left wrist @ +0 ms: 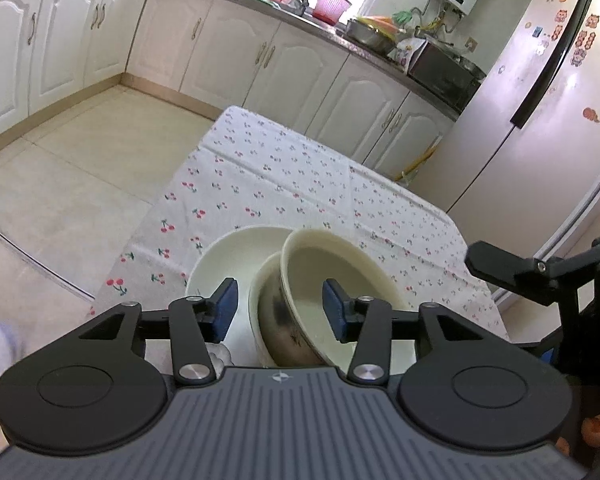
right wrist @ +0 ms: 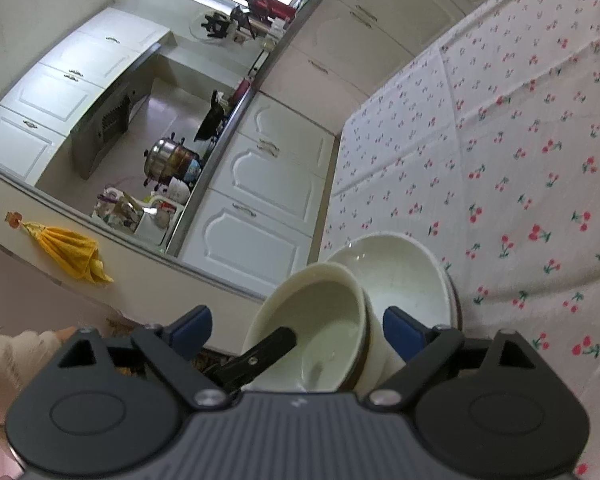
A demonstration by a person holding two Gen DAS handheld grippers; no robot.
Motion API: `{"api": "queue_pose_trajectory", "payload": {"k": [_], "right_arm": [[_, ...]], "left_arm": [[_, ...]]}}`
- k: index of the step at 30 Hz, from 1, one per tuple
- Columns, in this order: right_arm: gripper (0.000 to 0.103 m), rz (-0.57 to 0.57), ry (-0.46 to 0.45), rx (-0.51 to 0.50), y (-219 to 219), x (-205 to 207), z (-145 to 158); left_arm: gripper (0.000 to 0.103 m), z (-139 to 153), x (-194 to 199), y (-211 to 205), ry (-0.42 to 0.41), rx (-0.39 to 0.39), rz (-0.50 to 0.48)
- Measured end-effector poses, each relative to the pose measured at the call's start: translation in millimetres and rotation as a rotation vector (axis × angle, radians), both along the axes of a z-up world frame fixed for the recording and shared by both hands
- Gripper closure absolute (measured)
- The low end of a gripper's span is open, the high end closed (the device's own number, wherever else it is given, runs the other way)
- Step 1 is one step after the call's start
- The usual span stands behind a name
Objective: Organize plates and bowls
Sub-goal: 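Lower the nested bowls onto the white plate stack with the left gripper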
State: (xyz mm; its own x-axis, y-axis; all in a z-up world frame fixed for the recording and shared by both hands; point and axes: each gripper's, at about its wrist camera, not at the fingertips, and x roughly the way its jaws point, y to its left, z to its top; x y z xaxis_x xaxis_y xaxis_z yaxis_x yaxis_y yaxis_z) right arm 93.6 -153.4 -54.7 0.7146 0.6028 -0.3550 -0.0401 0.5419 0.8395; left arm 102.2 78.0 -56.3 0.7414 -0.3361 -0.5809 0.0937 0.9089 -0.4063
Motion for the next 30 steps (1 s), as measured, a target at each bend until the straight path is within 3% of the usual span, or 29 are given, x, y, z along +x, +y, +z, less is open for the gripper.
{"api": "queue_pose_trajectory", "payload": {"k": [6, 8, 15, 23, 30], "right_arm": [[0.009, -0.076, -0.015, -0.025, -16, -7, -1], [0.009, -0.096, 0.005, -0.028, -21, -7, -8], [0.009, -0.103, 0.078, -0.001, -26, -4, -35], [0.009, -0.099, 0.092, 0.008, -29, -7, -44], [0.008, -0.086, 0.087, 0.02, -29, -14, -44]], "left_arm": [[0.037, 7, -6, 23, -0.028, -0.004, 0.079], [0.025, 3, -4, 32, -0.014, -0.025, 0.092], [0.027, -6, -5, 45, 0.023, -0.102, 0.113], [0.029, -3, -3, 33, 0.018, -0.098, 0.071], [0.028, 0, -4, 38, 0.017, -0.095, 0.098]]}}
